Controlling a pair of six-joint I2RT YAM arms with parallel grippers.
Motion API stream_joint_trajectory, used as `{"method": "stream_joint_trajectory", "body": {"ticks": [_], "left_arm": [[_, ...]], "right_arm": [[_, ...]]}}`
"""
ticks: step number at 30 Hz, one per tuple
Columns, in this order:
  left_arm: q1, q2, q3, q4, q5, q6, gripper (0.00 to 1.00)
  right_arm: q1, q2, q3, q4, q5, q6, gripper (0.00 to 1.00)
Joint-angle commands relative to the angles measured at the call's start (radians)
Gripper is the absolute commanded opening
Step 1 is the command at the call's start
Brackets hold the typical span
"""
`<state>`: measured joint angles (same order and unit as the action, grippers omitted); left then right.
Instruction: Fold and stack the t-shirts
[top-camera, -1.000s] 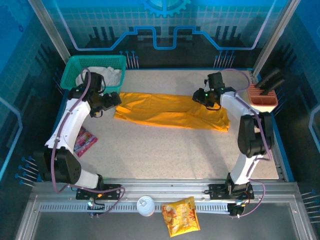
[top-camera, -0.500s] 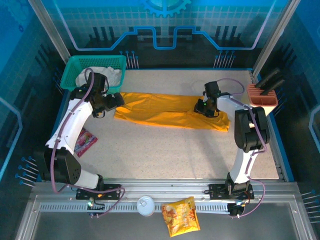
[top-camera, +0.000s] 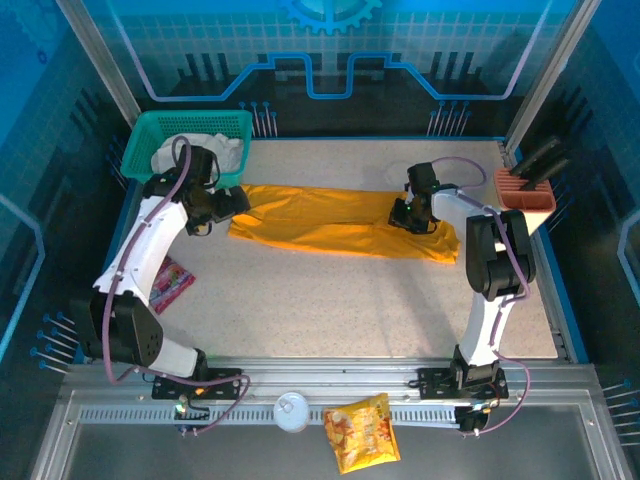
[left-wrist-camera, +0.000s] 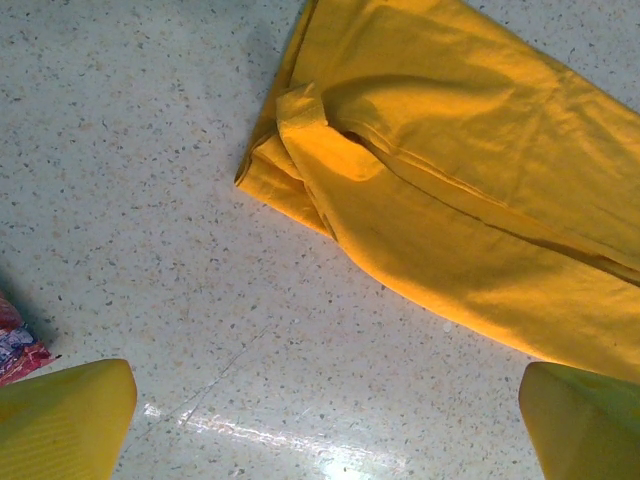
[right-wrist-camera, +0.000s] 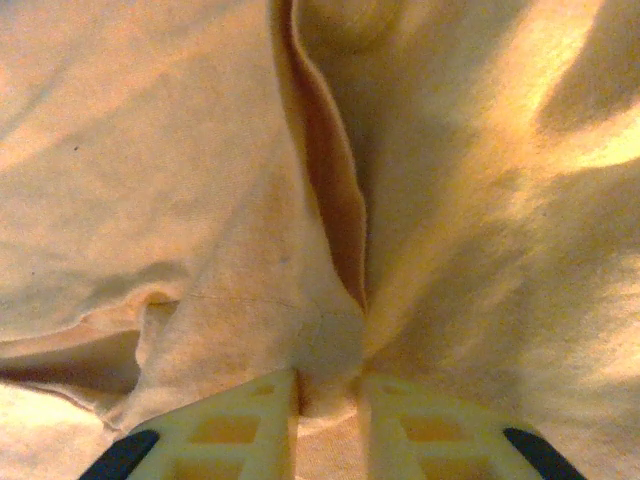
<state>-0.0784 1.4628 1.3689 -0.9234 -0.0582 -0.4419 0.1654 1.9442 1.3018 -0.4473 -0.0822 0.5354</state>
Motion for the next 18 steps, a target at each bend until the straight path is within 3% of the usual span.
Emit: {"method": "stream_joint_trajectory", "body": {"ticks": [1,9,18], "left_arm": [[-0.009,0.013,0.015,-0.026,0.006,0.011,0.99],[-0.011,0.02,0.018,-0.027,0.004,0.013,0.99],[-0.011,0.024,0.014,-0.025,0.006,0.014,0.99]], "right_arm": [[0.012,0.028,0.034,-0.03,0.012,-0.014,0.21],[0.014,0.041,0.045,-0.021,-0.007,-0.014,0.0],[0.025,0.041,0.1,0.015,-0.079,0.03,0.0]]}}
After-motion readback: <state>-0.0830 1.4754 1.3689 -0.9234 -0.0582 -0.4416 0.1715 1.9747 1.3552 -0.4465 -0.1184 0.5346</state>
